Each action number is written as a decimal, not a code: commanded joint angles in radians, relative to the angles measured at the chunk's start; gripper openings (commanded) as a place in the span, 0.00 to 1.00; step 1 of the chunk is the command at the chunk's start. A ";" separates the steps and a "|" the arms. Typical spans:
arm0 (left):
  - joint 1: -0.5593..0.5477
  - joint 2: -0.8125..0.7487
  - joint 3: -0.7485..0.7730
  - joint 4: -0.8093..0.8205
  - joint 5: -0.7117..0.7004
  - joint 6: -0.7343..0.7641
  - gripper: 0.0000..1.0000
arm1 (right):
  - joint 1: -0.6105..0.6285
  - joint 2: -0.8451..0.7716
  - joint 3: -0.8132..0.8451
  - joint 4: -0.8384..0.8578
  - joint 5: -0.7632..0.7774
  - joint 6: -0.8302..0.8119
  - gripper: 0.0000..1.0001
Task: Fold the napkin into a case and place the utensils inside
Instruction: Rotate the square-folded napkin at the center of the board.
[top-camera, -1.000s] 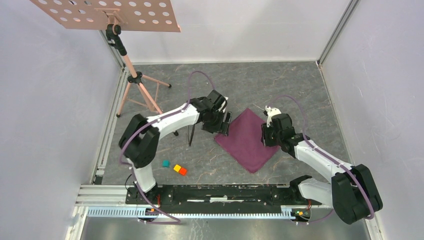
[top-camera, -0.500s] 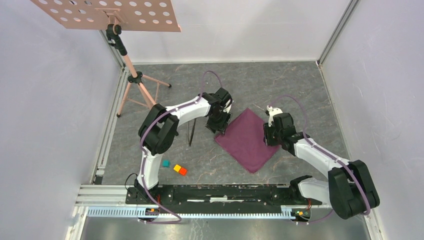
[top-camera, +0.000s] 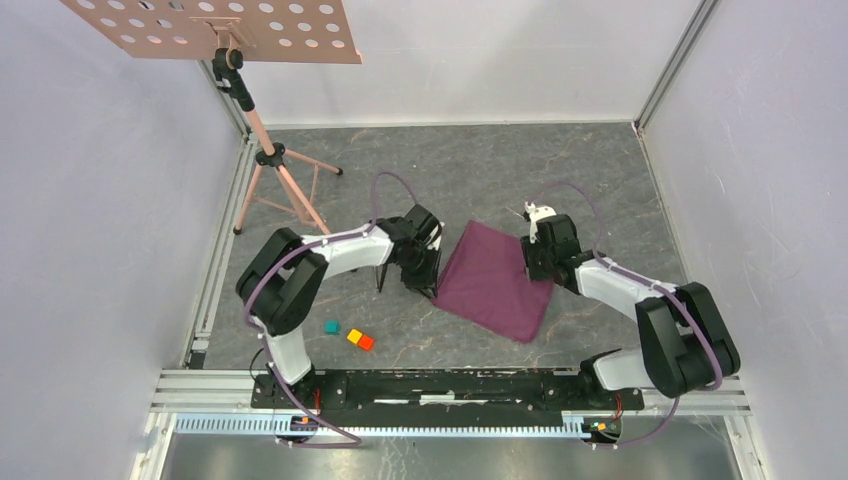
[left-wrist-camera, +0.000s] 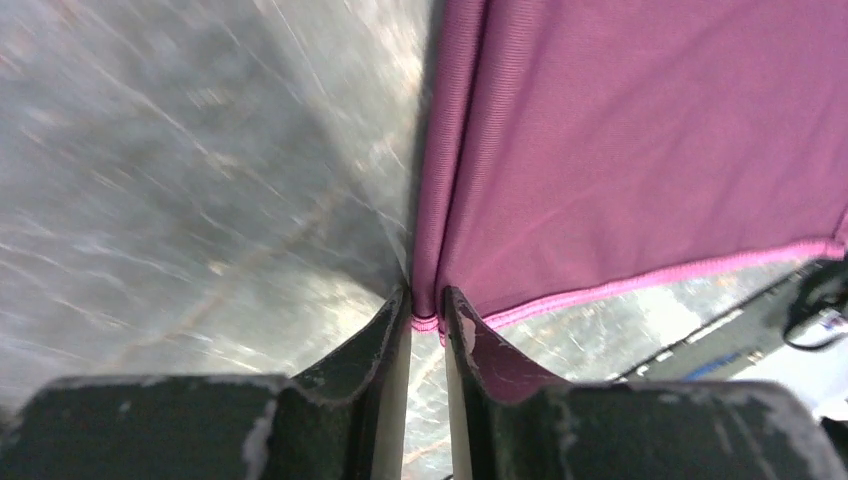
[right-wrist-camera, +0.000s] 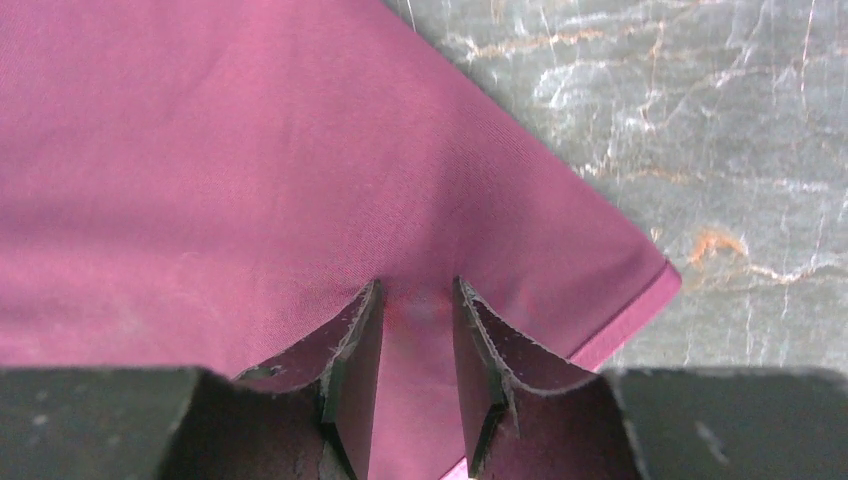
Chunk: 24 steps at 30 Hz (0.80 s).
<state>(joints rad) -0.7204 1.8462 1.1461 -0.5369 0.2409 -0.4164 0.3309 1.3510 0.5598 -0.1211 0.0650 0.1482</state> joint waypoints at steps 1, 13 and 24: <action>-0.049 -0.073 -0.158 0.171 0.081 -0.201 0.26 | 0.004 0.069 0.069 0.056 0.006 -0.047 0.38; -0.138 -0.217 -0.271 0.259 0.037 -0.317 0.50 | 0.106 0.064 0.211 -0.114 -0.027 -0.061 0.55; -0.237 -0.106 -0.113 0.039 -0.123 -0.262 0.60 | 0.105 -0.052 0.071 -0.097 -0.107 -0.019 0.59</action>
<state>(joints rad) -0.9298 1.6989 0.9588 -0.3847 0.2306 -0.6994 0.4404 1.3247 0.6487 -0.2363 -0.0086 0.1150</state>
